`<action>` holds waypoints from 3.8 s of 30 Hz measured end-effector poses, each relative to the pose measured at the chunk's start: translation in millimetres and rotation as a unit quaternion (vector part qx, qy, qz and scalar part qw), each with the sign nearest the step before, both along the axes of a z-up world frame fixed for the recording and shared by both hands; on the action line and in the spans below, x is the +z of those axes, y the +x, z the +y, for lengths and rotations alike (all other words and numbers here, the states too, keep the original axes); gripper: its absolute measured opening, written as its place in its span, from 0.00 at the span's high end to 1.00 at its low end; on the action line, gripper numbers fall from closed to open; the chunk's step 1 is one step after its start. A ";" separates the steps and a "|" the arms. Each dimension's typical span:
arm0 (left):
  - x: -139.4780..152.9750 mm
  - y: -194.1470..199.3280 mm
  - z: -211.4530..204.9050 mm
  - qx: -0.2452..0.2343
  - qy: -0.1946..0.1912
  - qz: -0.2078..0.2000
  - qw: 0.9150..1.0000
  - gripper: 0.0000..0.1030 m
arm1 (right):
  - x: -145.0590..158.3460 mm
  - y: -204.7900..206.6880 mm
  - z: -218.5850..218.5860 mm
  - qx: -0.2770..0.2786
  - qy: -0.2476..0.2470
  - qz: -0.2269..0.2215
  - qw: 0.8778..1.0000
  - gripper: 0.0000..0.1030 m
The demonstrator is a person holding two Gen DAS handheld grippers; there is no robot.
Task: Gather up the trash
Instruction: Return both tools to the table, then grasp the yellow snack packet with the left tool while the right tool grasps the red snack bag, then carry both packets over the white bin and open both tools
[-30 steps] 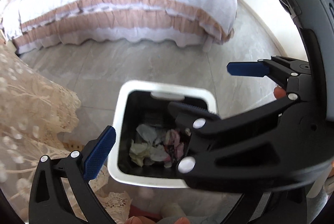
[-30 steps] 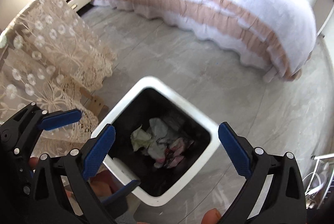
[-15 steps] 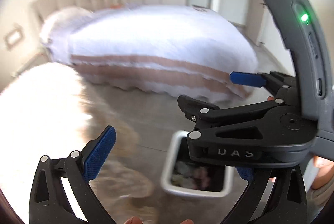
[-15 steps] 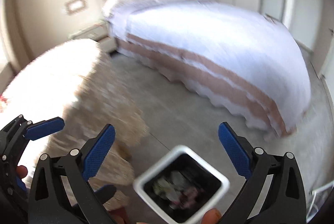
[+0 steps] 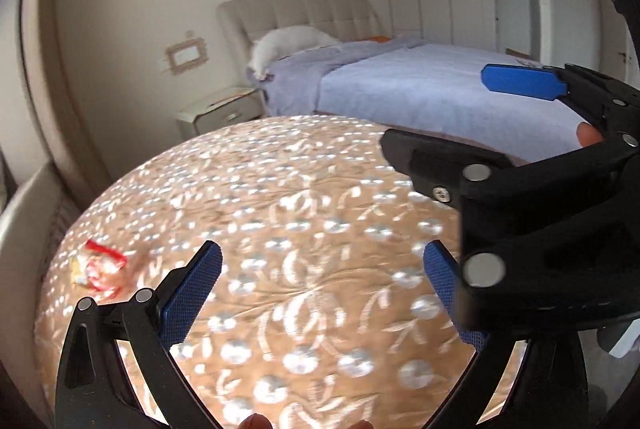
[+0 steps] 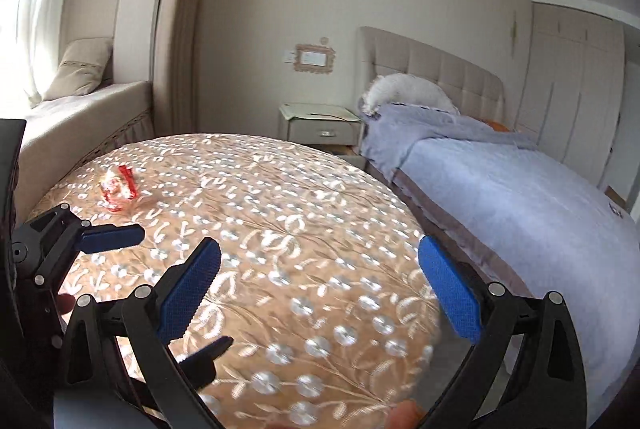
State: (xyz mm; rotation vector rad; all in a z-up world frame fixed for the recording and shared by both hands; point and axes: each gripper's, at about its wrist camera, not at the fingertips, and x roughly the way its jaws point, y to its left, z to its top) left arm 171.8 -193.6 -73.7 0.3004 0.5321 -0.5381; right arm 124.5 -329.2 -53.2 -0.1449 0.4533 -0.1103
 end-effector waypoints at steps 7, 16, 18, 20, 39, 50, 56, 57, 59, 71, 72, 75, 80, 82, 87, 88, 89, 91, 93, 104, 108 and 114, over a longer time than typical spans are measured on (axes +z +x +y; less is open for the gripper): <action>8.7 40.3 108.0 0.132 -0.014 -0.015 0.991 0.04 | 1.3 58.2 86.2 0.094 0.002 0.022 0.995 0.04; 3.4 105.4 201.0 0.246 -0.007 -0.017 0.969 0.04 | -12.1 135.3 169.1 0.158 -0.004 0.059 0.986 0.04; -3.9 122.3 216.6 0.260 -0.013 -0.001 0.965 0.04 | -15.6 149.3 180.8 0.165 -0.006 0.067 0.984 0.04; -11.9 137.2 228.2 0.270 -0.004 0.006 0.963 0.04 | -20.4 162.8 189.9 0.171 -0.005 0.076 0.982 0.04; -51.1 237.4 278.4 0.243 -0.070 0.104 0.962 0.05 | -107.2 255.1 233.3 0.212 -0.010 0.221 0.952 0.60; -75.6 283.4 230.5 0.205 0.005 0.165 0.965 0.57 | -100.1 235.1 190.4 0.191 -0.013 0.202 0.961 0.74; -64.8 261.0 206.7 0.203 0.017 0.129 0.970 0.65 | -86.4 217.0 169.6 0.176 -0.008 0.183 0.967 0.74; -60.3 253.6 202.8 0.200 0.010 0.124 0.972 0.65 | -82.3 212.8 166.1 0.175 -0.005 0.178 0.968 0.74; -48.1 233.5 195.0 0.198 0.007 0.108 0.974 0.66 | -73.1 202.6 160.5 0.172 -0.004 0.165 0.971 0.74; 7.5 98.3 101.3 0.131 0.005 0.027 0.991 0.66 | -9.5 93.9 98.3 0.143 0.010 0.089 0.986 0.74; 9.6 88.4 90.4 0.123 0.007 0.021 0.992 0.66 | -7.0 83.7 90.5 0.136 0.010 0.084 0.987 0.74; 13.2 62.9 59.1 0.089 0.004 0.016 0.996 0.66 | -1.5 54.1 62.8 0.108 0.010 0.077 0.991 0.74; 10.5 20.0 1.0 0.024 0.002 0.019 1.000 0.66 | -3.1 5.8 14.8 0.050 0.018 0.069 0.996 0.74; 6.5 2.2 -26.0 -0.005 0.005 0.018 1.000 0.66 | -6.3 -11.2 -3.9 0.025 0.019 0.069 0.997 0.74; -7.2 -32.5 -84.3 -0.073 0.007 0.027 0.997 0.66 | -14.3 -52.2 -51.1 -0.035 0.032 0.069 0.997 0.74; -10.7 -37.7 -94.3 -0.086 0.008 0.031 0.996 0.66 | -16.1 -60.7 -60.6 -0.048 0.034 0.069 0.996 0.74; -14.2 -43.2 -105.2 -0.098 0.009 0.035 0.995 0.66 | -18.8 -67.9 -68.7 -0.060 0.036 0.070 0.995 0.74; -21.8 -53.2 -125.2 -0.124 0.011 0.043 0.991 0.66 | -24.2 -84.2 -89.5 -0.087 0.043 0.073 0.993 0.74; -30.0 -65.2 -146.7 -0.156 0.011 0.053 0.986 0.66 | -31.9 -98.5 -108.9 -0.113 0.052 0.078 0.989 0.74; -84.2 -111.4 -257.0 -0.288 0.021 0.115 0.951 0.66 | -83.9 -159.2 -197.8 -0.215 0.098 0.111 0.965 0.74; -118.5 -116.5 -288.6 -0.315 0.044 0.149 0.936 0.66 | -108.9 -168.7 -229.1 -0.237 0.133 0.129 0.954 0.74; -175.4 -115.9 -327.0 -0.340 0.091 0.197 0.915 0.66 | -162.6 -171.1 -274.2 -0.254 0.207 0.177 0.928 0.73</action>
